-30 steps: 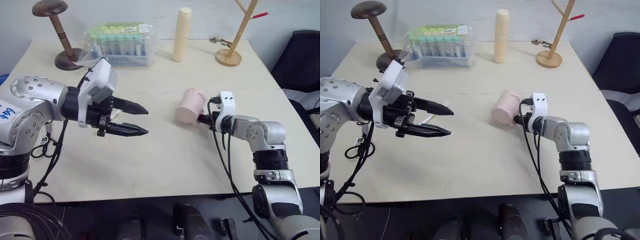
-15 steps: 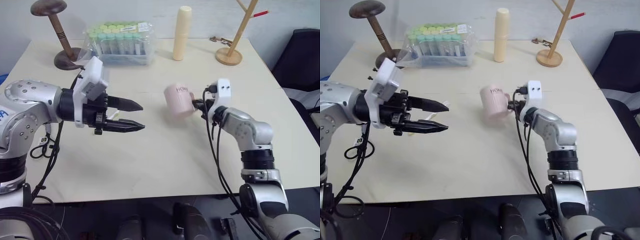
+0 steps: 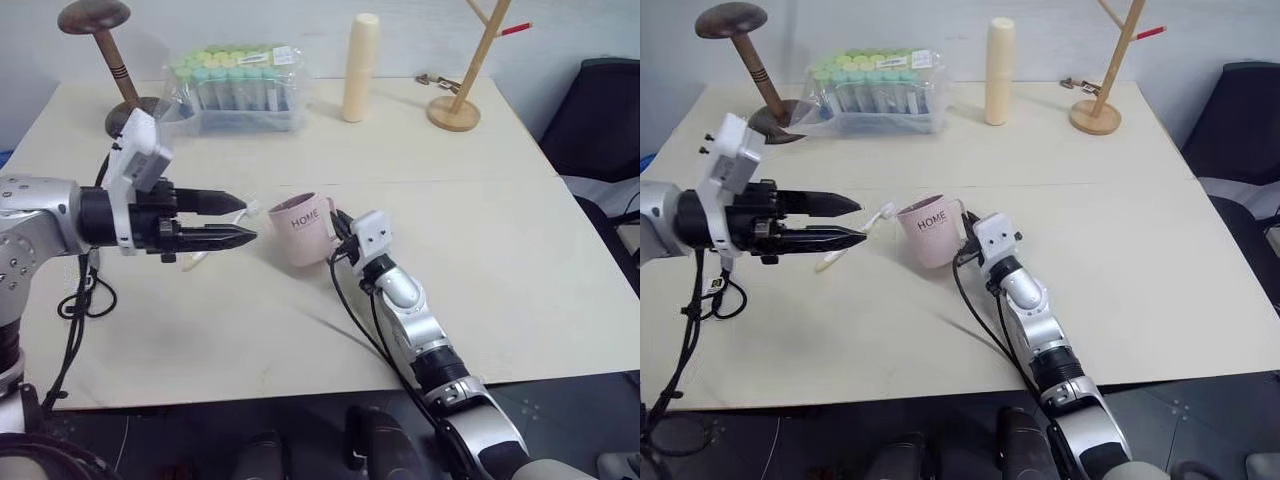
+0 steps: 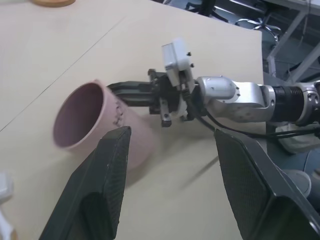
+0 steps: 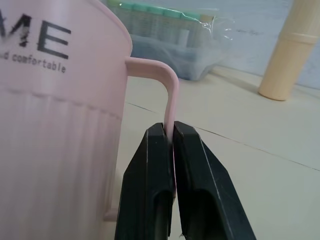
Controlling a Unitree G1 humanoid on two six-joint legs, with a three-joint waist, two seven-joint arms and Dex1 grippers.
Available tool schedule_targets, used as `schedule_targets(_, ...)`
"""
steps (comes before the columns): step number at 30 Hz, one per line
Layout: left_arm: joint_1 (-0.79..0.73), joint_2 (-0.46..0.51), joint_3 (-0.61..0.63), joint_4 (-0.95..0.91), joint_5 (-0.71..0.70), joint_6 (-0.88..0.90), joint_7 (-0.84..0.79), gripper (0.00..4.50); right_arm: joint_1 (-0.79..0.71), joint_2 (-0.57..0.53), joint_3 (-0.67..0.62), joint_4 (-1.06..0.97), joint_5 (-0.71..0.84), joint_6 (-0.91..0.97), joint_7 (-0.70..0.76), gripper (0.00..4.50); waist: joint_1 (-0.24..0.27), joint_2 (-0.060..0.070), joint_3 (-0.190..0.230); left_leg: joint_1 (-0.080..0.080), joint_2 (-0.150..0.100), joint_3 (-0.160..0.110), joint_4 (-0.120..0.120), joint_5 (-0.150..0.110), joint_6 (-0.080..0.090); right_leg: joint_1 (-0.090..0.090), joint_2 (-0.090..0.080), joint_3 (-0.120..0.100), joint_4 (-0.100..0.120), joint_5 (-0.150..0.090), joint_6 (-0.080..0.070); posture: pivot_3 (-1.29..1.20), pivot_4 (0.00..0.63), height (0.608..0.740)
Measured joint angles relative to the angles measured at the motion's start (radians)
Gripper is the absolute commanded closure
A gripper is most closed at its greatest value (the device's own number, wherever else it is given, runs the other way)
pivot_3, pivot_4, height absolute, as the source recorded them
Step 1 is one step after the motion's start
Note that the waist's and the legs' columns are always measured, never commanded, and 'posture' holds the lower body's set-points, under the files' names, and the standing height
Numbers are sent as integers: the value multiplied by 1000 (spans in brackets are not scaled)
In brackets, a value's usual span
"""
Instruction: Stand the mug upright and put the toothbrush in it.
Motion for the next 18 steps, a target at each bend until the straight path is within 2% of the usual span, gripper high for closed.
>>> schedule_targets(4, 2, 23, 30, 2, -17, 12, -7, 1699, 80, -43, -3, -13, 10, -3, 70, 2978, 4, 0, 0, 0, 0, -2, 0, 0, 0, 1, -1, 0, 0, 0, 0, 0, 150, 740)
schedule_targets(12, 21, -8, -5, 2, -10, -14, -9, 1699, 150, -136, -31, -230, 82, 145, 196, 122, 5, 0, 0, -1, 0, -9, 1, 0, 0, 0, 0, 1, 0, 0, 0, 0, 150, 740)
schedule_targets(13, 21, -9, -8, 3, -6, -18, -8, 1699, 157, -152, -40, -265, 97, 179, 211, 7, 6, 0, 0, -1, 0, -9, 1, 0, 0, 0, 0, 1, 0, 0, 0, 0, 150, 740)
schedule_targets(18, 22, -21, -33, 45, 31, -67, -7, 1699, 213, -267, -61, -487, 190, 388, 307, 7, 22, 0, 0, -1, 0, -9, 2, 0, 0, 0, 0, 0, 0, 0, 0, 0, 150, 740)
